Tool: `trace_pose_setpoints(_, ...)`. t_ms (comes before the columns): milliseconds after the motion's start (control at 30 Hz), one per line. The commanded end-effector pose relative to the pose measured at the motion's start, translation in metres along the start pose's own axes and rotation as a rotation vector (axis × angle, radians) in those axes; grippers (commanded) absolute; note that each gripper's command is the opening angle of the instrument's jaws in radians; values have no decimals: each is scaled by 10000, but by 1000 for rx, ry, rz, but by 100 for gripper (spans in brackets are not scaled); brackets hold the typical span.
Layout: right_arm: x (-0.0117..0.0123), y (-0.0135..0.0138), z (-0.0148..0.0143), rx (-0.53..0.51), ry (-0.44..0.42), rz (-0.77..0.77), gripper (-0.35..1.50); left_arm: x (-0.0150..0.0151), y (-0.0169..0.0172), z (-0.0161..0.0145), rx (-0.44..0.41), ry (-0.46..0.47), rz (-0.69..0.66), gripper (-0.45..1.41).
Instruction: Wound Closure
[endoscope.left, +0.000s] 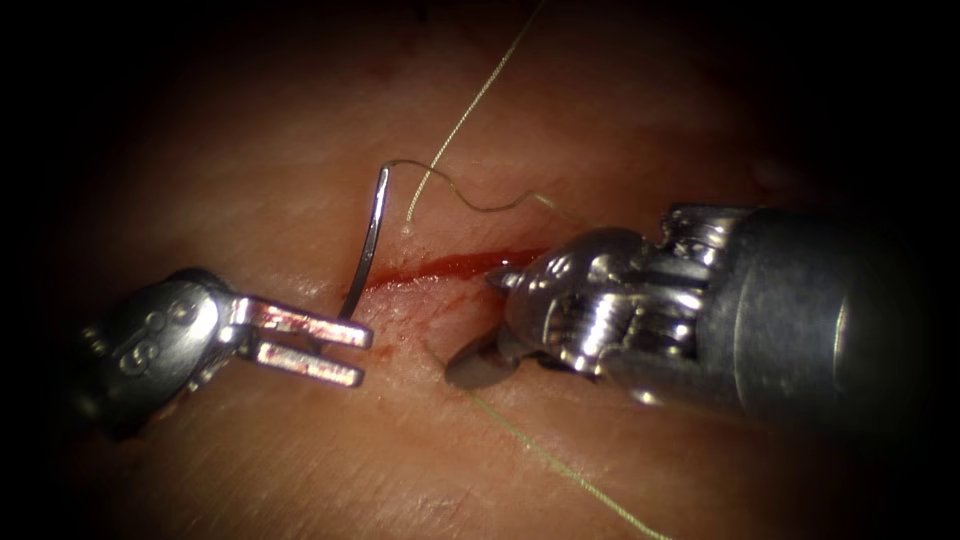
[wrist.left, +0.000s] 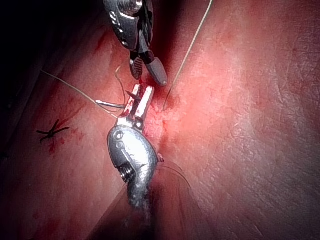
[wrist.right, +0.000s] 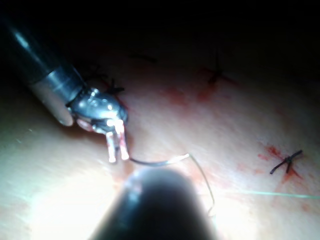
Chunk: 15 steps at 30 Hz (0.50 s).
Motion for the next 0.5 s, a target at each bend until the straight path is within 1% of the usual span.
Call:
trace_pose_setpoints(33, 1, -4, 26, -2, -12, -10, 132, -6, -4, 3, 0, 0, 1, -45)
trace_pose_setpoints(167, -8, -10, 63, -3, -40, -33, 132, -7, -4, 3, -1, -3, 1, -45)
trace_pose_setpoints(267, -11, -9, 79, -14, -51, -32, 128, -7, -4, 3, -2, -6, 1, -45)
trace_pose_setpoints(367, -12, -2, 86, -47, -56, -33, 123, -7, -3, 3, -4, -11, 1, -45)
trace_pose_setpoints(433, -14, 5, 88, -62, -60, -35, 118, -7, -3, 2, -4, -11, 1, -45)
trace_pose_setpoints(500, -15, 6, 88, -64, -66, -29, 115, -7, -3, 2, -4, -11, 1, -45)
